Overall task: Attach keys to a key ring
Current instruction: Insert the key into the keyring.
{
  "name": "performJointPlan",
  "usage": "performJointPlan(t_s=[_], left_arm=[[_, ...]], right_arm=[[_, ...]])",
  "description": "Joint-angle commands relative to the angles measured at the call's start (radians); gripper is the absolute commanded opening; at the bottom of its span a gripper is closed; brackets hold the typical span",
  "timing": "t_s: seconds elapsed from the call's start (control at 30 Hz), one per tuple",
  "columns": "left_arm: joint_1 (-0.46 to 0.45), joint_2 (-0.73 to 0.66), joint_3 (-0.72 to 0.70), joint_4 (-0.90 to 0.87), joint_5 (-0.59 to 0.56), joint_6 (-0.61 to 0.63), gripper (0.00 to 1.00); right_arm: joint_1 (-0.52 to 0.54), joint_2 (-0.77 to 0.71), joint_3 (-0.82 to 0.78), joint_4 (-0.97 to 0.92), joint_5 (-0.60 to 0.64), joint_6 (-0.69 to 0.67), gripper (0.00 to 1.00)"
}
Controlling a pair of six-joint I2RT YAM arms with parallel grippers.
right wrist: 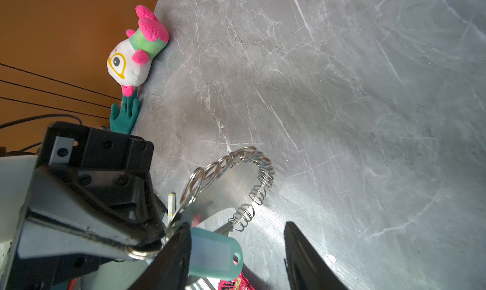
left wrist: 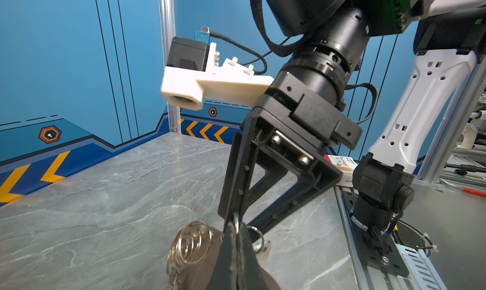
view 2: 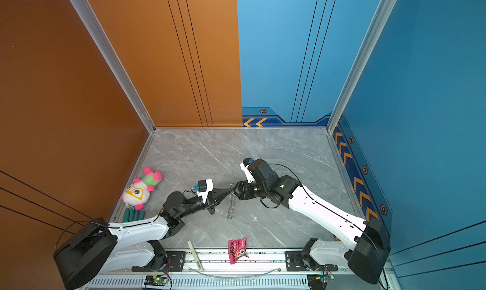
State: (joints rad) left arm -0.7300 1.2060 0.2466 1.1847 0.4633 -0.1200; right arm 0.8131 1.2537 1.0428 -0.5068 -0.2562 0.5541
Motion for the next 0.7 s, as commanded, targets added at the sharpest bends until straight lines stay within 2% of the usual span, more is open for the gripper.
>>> performJointPlan(t_s=[0.0, 0.17, 0.67], left_arm=[[-0.017, 0.005, 0.015, 0.026, 0.013, 0.003, 0.0], [-0.016, -0.01, 0.003, 0.025, -0.034, 0.013, 0.0], [-0.02, -0.019, 0.002, 0.026, -0.036, 0.002, 0.0]], right_arm=[[0.028, 0.016, 0.034, 0.014, -0.019, -0.02, 0.58], [0.019, -0.001, 0.024, 0.011, 0.007, -0.03, 0.59], [0.054, 0.018, 0.014, 0.047, 0.006, -0.027, 0.58]])
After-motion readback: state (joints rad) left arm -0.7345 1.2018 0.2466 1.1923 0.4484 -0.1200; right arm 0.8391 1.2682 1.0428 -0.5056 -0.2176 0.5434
